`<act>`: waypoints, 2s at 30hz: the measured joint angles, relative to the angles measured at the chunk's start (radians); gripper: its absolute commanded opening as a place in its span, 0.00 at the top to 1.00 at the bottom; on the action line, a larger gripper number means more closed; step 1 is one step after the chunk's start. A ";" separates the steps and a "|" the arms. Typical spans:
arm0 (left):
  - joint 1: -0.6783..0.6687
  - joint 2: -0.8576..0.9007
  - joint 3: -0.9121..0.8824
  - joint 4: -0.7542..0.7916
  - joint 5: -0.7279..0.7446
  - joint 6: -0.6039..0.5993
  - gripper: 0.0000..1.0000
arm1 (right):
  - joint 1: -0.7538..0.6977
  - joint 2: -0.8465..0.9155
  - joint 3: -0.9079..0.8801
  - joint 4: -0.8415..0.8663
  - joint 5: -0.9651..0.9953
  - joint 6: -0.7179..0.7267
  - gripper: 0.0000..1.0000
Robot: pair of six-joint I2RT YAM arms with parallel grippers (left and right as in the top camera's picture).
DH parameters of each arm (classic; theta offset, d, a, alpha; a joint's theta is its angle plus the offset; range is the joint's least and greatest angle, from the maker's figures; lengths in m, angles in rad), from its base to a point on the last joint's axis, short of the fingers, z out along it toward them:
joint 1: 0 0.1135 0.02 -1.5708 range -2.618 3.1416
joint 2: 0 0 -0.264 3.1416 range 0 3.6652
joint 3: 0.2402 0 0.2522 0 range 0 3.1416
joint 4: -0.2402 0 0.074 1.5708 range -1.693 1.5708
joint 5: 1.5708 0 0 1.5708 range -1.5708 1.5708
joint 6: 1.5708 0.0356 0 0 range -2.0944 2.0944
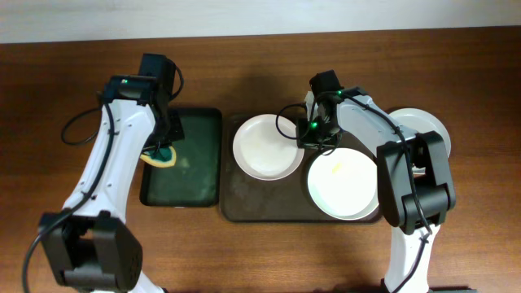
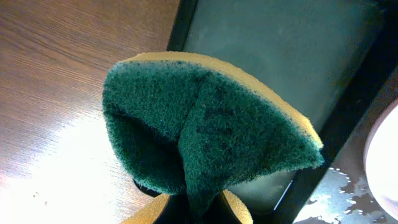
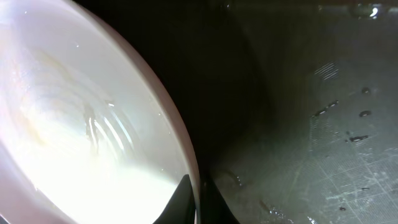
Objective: Clean dirty plates on tray and stack at the side
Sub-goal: 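Withdraw the sponge with the left gripper back over the green tray, then lift the cleaned plate with the right gripper and carry it right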
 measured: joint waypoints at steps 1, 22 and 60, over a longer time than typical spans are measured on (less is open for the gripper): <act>0.000 -0.017 -0.001 0.002 0.000 -0.003 1.00 | -0.001 0.000 0.012 -0.026 -0.001 -0.001 0.96; 0.000 -0.373 -0.180 0.069 -0.066 -0.030 1.00 | 0.329 0.008 0.494 -0.156 0.318 0.097 0.96; 0.006 -0.377 -0.246 0.163 -0.018 -0.034 1.00 | 0.346 0.003 0.500 -0.122 0.204 -0.068 0.96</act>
